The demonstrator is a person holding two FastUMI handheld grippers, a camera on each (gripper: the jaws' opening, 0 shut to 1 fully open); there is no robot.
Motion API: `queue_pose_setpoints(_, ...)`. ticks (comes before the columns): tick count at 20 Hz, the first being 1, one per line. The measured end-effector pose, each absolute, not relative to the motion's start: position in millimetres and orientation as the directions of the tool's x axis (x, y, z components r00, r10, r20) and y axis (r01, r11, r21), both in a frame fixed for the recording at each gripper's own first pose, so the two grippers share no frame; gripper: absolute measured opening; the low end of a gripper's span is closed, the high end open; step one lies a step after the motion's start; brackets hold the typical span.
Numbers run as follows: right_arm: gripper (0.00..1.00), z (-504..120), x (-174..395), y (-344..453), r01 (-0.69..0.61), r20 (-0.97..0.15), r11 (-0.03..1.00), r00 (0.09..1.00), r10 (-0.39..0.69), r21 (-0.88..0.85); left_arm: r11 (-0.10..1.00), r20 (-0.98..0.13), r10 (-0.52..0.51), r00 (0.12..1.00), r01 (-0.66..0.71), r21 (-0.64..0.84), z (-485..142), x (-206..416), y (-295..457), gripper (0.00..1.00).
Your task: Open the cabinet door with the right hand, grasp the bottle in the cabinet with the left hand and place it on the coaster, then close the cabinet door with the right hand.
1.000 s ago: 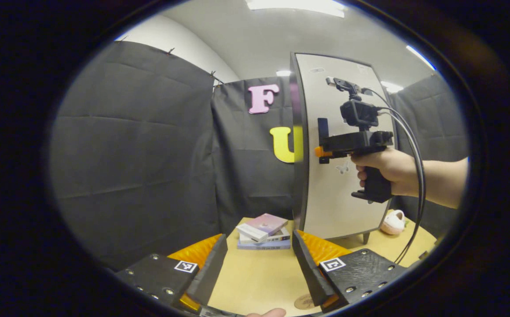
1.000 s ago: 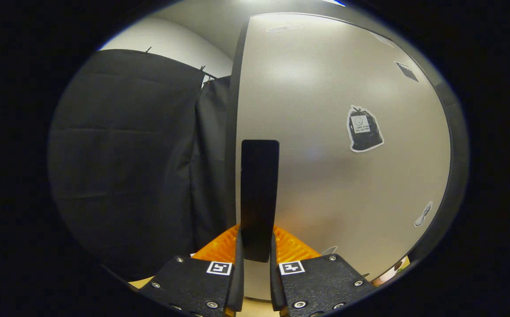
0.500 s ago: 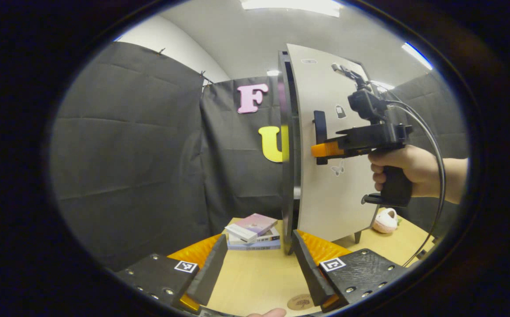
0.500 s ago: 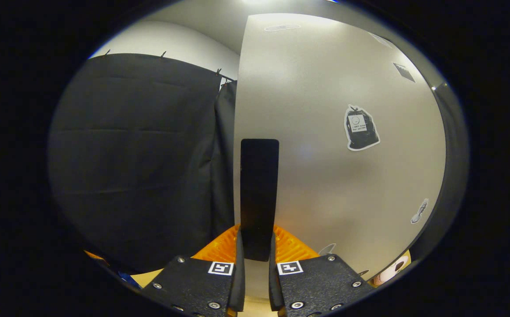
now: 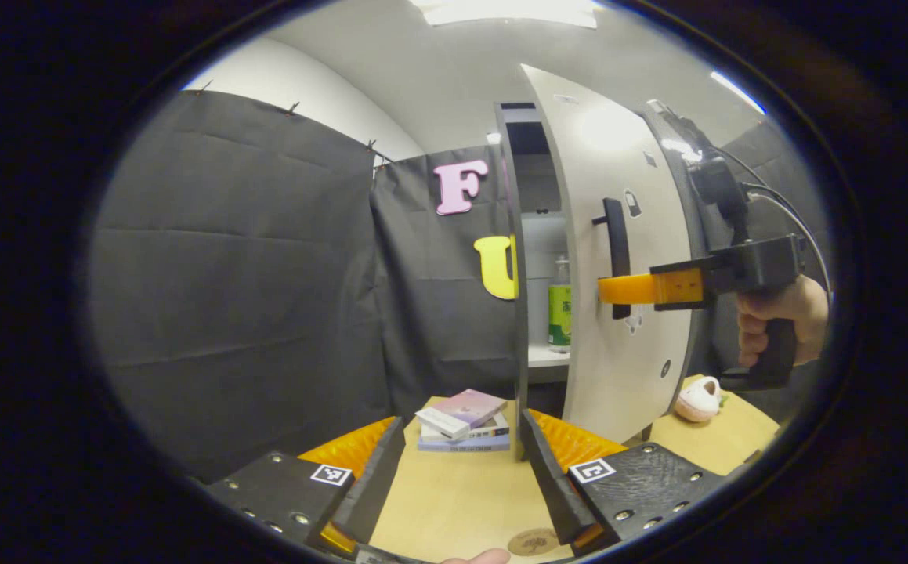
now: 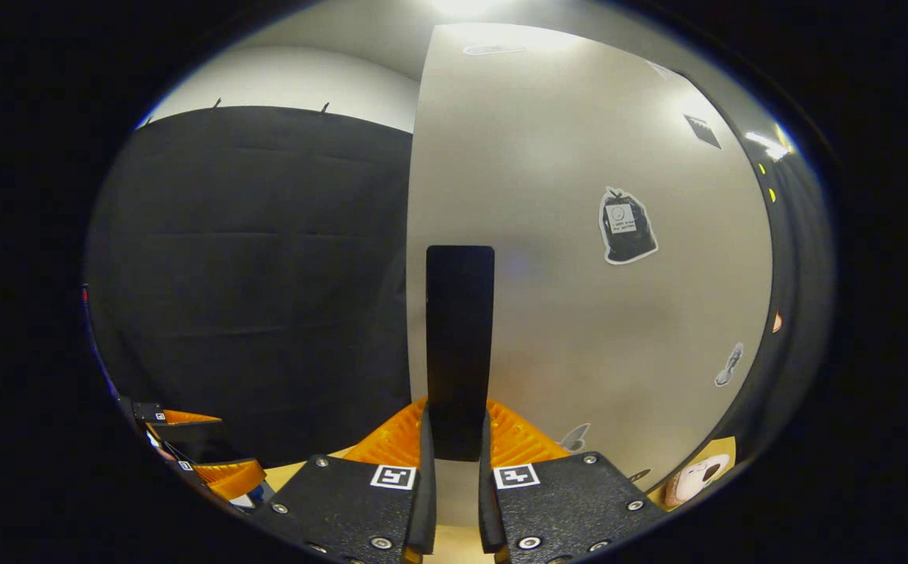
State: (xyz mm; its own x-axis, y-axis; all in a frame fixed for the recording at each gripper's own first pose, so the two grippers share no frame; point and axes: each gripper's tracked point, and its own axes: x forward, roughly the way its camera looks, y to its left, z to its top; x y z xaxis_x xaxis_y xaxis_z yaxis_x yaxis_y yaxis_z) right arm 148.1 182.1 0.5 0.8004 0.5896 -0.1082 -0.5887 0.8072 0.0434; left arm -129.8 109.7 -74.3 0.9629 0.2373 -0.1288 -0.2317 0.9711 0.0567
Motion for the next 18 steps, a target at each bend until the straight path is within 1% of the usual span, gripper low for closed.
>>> queue_pose_setpoints(1,0.22,0.0,147.4,179.8,-0.595,-0.111,0.802,0.795,0.597,0.047,0.97,-0.138,0.243,0.96,-0.237,0.062,-72.9,-132.3,107.8,0.78)
queue_pose_setpoints(2,0.21,-0.1,146.4,177.5,-0.602,-0.115,0.797,0.789,0.603,0.05,0.967,-0.14,0.252,0.958,-0.244,0.066,-70.4,-135.2,106.9,0.92)
queue_pose_setpoints(4,0.21,0.5,140.4,171.9,-0.616,-0.121,0.786,0.777,0.618,0.055,0.967,-0.158,0.254,0.954,-0.247,0.065,-68.7,-137.7,97.2,0.92)
queue_pose_setpoints(5,0.22,0.7,135.4,168.6,-0.62,-0.124,0.782,0.773,0.623,0.061,0.966,-0.16,0.257,0.953,-0.25,0.064,-65.2,-140.2,90.7,0.85)
queue_pose_setpoints(7,0.21,1.7,127.1,160.0,-0.625,-0.128,0.778,0.768,0.627,0.064,0.969,-0.155,0.245,0.957,-0.239,0.058,-58.5,-140.1,75.3,0.85)
queue_pose_setpoints(8,0.22,2.5,123.4,154.9,-0.627,-0.127,0.776,0.766,0.63,0.064,0.97,-0.155,0.242,0.958,-0.235,0.061,-57.8,-140.7,68.2,0.82)
queue_pose_setpoints(9,0.22,2.5,120.5,150.6,-0.632,-0.124,0.772,0.763,0.635,0.061,0.97,-0.158,0.24,0.958,-0.232,0.066,-57.0,-138.8,62.9,0.85)
queue_pose_setpoints(12,0.22,2.4,114.2,136.3,-0.638,-0.115,0.767,0.759,0.641,0.067,0.973,-0.153,0.228,0.961,-0.221,0.064,-54.0,-127.8,39.8,0.85)
queue_pose_setpoints(13,0.24,1.9,112.4,131.6,-0.631,-0.116,0.773,0.765,0.634,0.066,0.974,-0.155,0.223,0.962,-0.217,0.06,-53.7,-124.0,31.2,0.78)
queue_pose_setpoints(14,0.24,2.0,111.4,126.0,-0.617,-0.12,0.784,0.775,0.62,0.067,0.974,-0.156,0.224,0.962,-0.218,0.056,-53.7,-119.4,25.7,0.85)
queue_pose_setpoints(17,0.2,2.7,110.3,110.2,-0.565,-0.115,0.822,0.814,0.569,0.069,0.975,-0.152,0.221,0.963,-0.216,0.051,-50.7,-104.0,6.5,0.85)
queue_pose_setpoints(18,0.22,3.4,109.3,106.2,-0.55,-0.111,0.831,0.824,0.556,0.079,0.976,-0.147,0.216,0.965,-0.21,0.051,-50.3,-98.1,0.3,0.85)
